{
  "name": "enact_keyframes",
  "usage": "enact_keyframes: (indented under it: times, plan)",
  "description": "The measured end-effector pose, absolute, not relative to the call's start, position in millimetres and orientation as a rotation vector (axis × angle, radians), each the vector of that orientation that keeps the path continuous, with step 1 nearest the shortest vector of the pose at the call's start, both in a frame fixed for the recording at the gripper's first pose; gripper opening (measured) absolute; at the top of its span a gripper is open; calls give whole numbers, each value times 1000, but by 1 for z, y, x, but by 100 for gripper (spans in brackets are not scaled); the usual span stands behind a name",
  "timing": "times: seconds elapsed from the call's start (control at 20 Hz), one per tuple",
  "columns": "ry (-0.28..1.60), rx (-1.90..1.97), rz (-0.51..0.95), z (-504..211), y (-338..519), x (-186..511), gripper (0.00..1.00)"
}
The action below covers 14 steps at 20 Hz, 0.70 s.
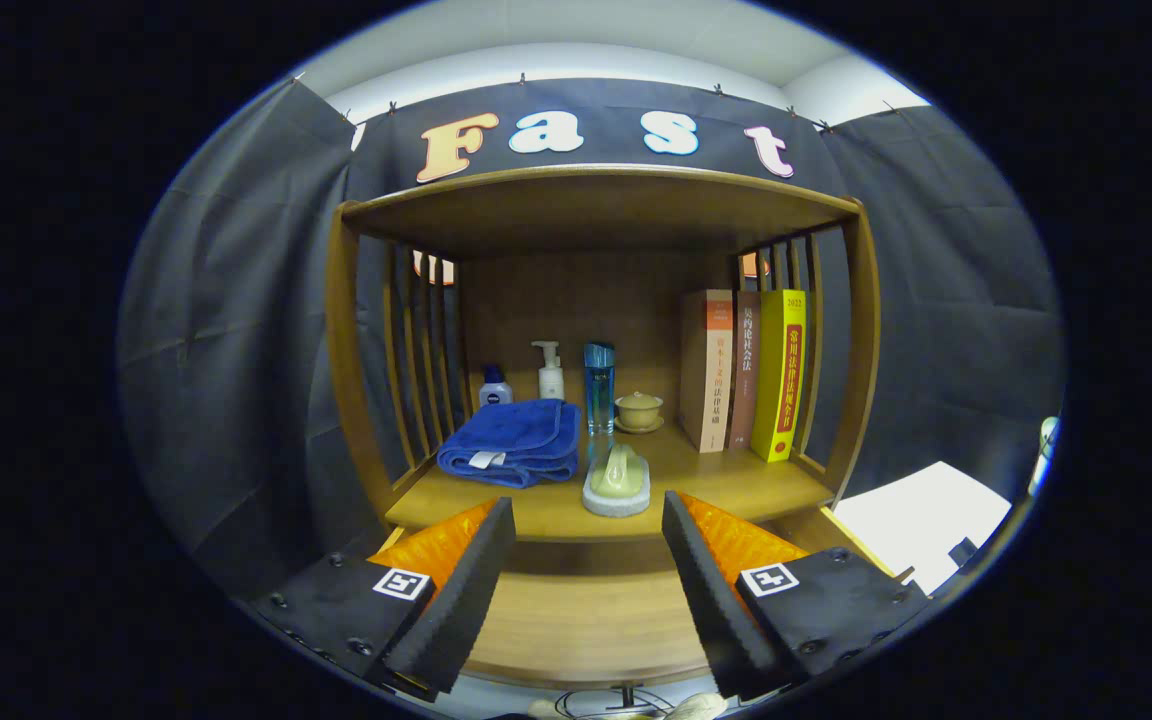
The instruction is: Pull open the drawer, take out the items inside it, and place them on the countertop above the cabinet.
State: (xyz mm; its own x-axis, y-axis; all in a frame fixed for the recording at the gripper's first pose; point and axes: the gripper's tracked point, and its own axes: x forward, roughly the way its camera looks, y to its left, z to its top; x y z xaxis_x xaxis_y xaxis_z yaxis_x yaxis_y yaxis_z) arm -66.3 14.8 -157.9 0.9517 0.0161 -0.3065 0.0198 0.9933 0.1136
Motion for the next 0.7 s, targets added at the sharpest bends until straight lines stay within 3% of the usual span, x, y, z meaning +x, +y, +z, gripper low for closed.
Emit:
enact_keyframes:
  times: [0.7]
  plan:
    - [321, 87, -83, -242, -14, -188, 97]
